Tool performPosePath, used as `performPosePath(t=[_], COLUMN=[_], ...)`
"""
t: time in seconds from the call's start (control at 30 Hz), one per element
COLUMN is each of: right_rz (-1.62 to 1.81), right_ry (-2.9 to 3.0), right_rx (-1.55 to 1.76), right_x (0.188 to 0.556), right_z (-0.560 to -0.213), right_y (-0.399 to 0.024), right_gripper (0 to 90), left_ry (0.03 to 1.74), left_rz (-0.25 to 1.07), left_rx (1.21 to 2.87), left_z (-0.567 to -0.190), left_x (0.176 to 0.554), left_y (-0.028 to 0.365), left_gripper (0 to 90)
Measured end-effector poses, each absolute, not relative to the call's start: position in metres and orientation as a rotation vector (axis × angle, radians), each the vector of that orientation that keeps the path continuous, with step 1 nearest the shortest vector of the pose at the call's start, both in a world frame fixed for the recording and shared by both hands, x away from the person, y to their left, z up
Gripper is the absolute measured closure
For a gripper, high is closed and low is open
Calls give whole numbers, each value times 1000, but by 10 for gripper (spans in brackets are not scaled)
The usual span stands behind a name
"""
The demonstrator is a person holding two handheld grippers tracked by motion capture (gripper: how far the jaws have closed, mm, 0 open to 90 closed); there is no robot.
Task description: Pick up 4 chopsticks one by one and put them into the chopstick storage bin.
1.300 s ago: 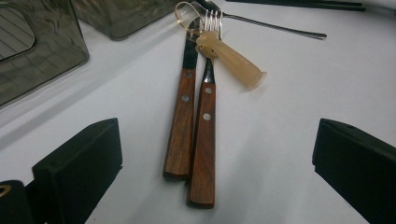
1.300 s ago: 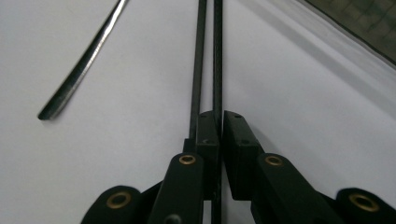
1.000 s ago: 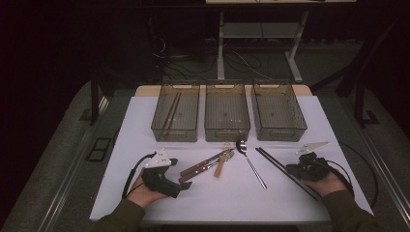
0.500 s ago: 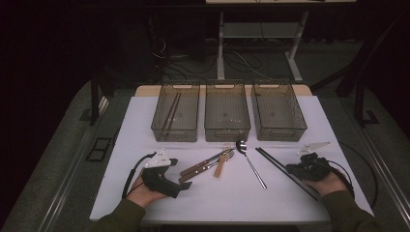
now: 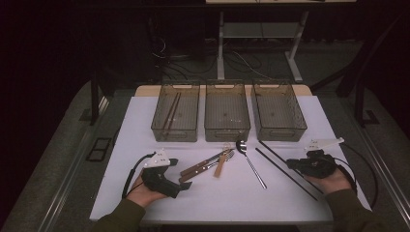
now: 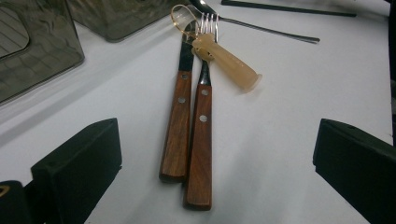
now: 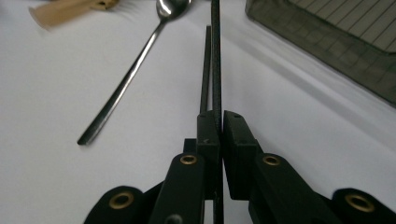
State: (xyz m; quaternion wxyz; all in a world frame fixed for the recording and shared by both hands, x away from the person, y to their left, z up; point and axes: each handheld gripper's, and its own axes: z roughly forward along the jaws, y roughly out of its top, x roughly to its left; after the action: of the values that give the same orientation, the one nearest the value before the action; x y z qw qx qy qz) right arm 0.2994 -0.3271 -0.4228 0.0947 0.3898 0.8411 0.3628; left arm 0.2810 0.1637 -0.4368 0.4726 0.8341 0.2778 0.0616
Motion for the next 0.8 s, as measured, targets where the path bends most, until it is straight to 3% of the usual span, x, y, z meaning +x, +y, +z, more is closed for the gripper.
performPosePath(t=[0.8], right_rz=[1256], right_ry=[2449], right_rx=[1094], right_x=[314], right_z=[-392], right_y=[-282], right_gripper=[860], left_ry=[618], left_rz=[128], left_rx=[2023], left_z=[-439], left_x=[272], left_y=[167], left_gripper=[0])
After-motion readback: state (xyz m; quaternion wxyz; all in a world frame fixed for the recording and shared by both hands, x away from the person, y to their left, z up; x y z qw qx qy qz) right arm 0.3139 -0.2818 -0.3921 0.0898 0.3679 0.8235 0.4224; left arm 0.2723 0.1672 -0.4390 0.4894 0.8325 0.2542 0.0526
